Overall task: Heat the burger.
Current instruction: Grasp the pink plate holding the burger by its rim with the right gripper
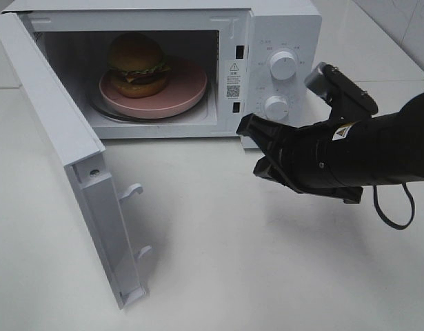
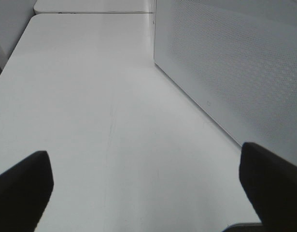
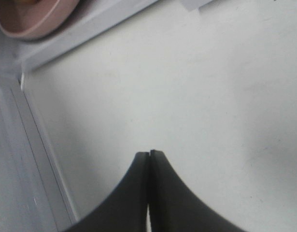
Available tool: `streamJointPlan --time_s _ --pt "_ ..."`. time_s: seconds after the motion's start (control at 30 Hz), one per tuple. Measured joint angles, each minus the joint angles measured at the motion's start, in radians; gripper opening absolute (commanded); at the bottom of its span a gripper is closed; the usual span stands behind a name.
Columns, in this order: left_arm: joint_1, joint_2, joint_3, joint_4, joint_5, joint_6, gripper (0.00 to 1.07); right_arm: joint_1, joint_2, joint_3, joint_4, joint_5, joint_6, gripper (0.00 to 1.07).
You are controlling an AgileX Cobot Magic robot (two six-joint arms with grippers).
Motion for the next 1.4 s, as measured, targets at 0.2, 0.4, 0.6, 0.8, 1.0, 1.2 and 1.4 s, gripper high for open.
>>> streamJointPlan --time_s 0.2,0.4,0.6,0.8,1.0,1.2,1.4 --pt "0.000 0.000 0.000 0.000 0.000 0.000 1.00 0.000 -0.021 -0.086 -0.039 0.279 -0.309 0.03" --pt "0.000 0.000 0.000 0.000 0.000 0.000 1.00 0.000 -0.021 -0.164 -0.101 0.505 -0.498 0.04" --pt "0.000 0.000 0.000 0.000 0.000 0.000 1.00 0.000 -0.021 -0.229 -0.274 0.680 -0.668 0.04" --pt "0.000 0.000 0.000 0.000 0.000 0.000 1.00 0.000 -0.021 -0.277 -0.378 0.833 -0.919 0.05" --pt "0.000 0.000 0.000 0.000 0.000 0.000 1.00 0.000 -0.021 -0.310 -0.416 0.874 -1.233 0.05" --pt "0.000 0.000 0.000 0.000 0.000 0.000 1.00 0.000 -0.022 -0.344 -0.474 0.877 -1.449 0.08" --pt "0.000 0.000 0.000 0.000 0.000 0.000 1.00 0.000 -0.023 -0.361 -0.546 0.873 -1.574 0.17"
